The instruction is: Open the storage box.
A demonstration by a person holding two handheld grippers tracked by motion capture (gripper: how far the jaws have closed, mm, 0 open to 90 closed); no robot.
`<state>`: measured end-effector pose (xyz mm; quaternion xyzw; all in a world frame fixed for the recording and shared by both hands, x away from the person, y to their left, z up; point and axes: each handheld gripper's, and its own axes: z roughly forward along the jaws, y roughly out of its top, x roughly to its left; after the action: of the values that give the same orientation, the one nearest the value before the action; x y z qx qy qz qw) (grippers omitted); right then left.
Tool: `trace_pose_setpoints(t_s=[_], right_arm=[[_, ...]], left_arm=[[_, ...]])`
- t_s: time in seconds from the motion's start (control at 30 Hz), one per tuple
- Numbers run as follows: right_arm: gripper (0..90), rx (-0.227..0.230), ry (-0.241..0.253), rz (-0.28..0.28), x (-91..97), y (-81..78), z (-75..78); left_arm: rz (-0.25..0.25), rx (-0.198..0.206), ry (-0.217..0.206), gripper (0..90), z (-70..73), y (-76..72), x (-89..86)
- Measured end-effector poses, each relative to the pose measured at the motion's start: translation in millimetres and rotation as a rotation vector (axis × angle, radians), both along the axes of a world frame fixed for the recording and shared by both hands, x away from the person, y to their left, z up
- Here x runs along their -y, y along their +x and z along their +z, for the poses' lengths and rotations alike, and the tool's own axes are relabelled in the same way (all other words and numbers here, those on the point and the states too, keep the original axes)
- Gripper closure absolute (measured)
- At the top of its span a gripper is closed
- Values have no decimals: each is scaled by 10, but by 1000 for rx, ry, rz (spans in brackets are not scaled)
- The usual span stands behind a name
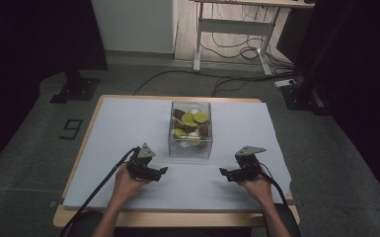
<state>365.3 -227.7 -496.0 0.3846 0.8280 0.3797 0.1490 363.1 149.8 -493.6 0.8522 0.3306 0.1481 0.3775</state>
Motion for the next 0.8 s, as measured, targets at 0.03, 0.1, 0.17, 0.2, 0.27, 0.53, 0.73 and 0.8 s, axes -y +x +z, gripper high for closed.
trace_pose_setpoints(t_s=[0.03, 0.1, 0.17, 0.2, 0.27, 0.53, 0.73, 0.8], right_arm=[[133, 0, 1, 5, -15, -3, 7], [135, 15, 0, 12, -49, -15, 30], [138, 21, 1, 19, -62, -20, 43], [143, 31, 4, 23, -84, -21, 66], [150, 49, -16, 37, -117, -24, 86], [189, 86, -51, 95, -283, -25, 145], [252, 83, -22, 115, -376, -3, 205], [267, 79, -13, 116, -388, 0, 214]], left_arm=[[0, 0, 0, 159, 0, 0, 0], [-19, 4, 6, 171, 4, 9, 54], [-25, 1, 1, 188, 6, 14, 69], [-30, 4, 5, 189, 14, 23, 94], [-36, 10, 4, 194, 37, 32, 118], [-62, 13, -32, 229, 92, 85, 208], [-79, 29, -15, 245, 138, 119, 274], [-81, 31, -21, 247, 157, 133, 297]])
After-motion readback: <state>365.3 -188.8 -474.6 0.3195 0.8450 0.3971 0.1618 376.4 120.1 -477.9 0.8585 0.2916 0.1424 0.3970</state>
